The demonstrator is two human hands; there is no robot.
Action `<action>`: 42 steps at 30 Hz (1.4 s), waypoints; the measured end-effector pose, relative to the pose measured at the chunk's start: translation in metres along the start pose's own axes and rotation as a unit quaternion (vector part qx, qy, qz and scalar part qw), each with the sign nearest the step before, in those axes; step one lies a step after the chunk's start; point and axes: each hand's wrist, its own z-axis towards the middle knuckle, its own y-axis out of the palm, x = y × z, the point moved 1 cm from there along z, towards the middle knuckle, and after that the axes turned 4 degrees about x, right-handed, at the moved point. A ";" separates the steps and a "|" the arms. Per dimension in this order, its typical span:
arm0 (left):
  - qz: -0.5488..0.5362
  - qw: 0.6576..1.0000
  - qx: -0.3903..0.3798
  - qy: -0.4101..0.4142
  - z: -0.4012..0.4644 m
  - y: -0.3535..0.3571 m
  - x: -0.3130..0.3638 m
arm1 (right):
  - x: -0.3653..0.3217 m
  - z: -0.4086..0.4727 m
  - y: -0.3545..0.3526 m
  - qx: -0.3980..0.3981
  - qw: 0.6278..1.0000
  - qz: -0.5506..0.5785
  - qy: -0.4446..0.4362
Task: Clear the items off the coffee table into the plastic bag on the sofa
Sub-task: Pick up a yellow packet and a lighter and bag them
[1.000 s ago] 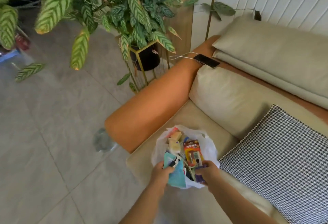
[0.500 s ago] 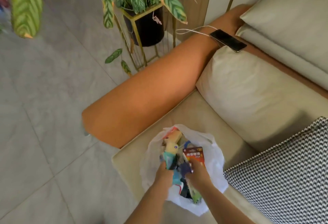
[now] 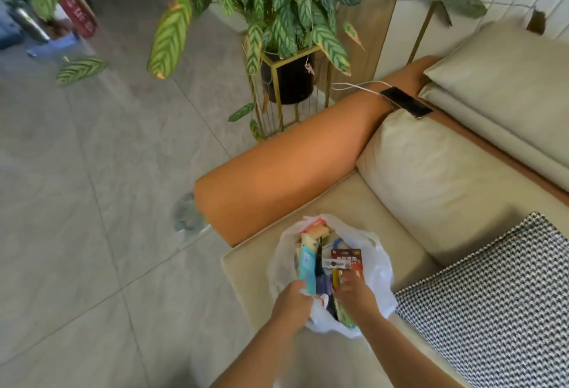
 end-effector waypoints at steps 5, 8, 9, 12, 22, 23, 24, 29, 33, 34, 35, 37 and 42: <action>0.003 0.997 0.023 0.068 -0.080 -0.032 -0.037 | -0.023 -0.085 0.009 -0.068 0.995 -0.016 -0.073; 0.084 0.989 0.075 0.093 -0.124 -0.054 -0.070 | -0.029 -0.135 0.028 -0.089 0.989 -0.045 -0.105; 0.101 0.987 0.088 0.093 -0.137 -0.062 -0.083 | -0.031 -0.153 0.035 -0.097 0.987 -0.056 -0.118; 0.121 0.982 0.119 0.089 -0.176 -0.083 -0.121 | -0.034 -0.201 0.059 -0.113 0.974 -0.098 -0.168; 0.030 0.976 0.215 0.010 -0.265 -0.118 -0.256 | -0.039 -0.317 0.146 -0.205 0.860 -0.294 -0.363; 0.016 0.974 0.225 -0.002 -0.276 -0.118 -0.268 | -0.038 -0.324 0.153 -0.208 0.844 -0.312 -0.383; -0.002 0.971 0.237 -0.017 -0.285 -0.117 -0.280 | -0.038 -0.333 0.158 -0.215 0.829 -0.331 -0.397; -0.106 0.936 0.320 -0.095 -0.334 -0.097 -0.338 | -0.028 -0.366 0.183 -0.285 0.739 -0.391 -0.468; -0.180 0.901 0.358 -0.168 -0.370 -0.056 -0.379 | -0.015 -0.393 0.194 -0.351 0.671 -0.424 -0.497; -0.199 0.890 0.366 -0.185 -0.379 -0.045 -0.386 | -0.011 -0.399 0.198 -0.363 0.654 -0.432 -0.504; -0.214 0.879 0.375 -0.201 -0.389 -0.033 -0.394 | -0.006 -0.405 0.202 -0.373 0.636 -0.438 -0.514; -0.243 0.861 0.381 -0.231 -0.406 -0.003 -0.409 | 0.009 -0.419 0.208 -0.397 0.604 -0.452 -0.523; -0.288 0.824 0.381 -0.304 -0.449 0.066 -0.436 | 0.058 -0.461 0.220 -0.437 0.484 -0.497 -0.572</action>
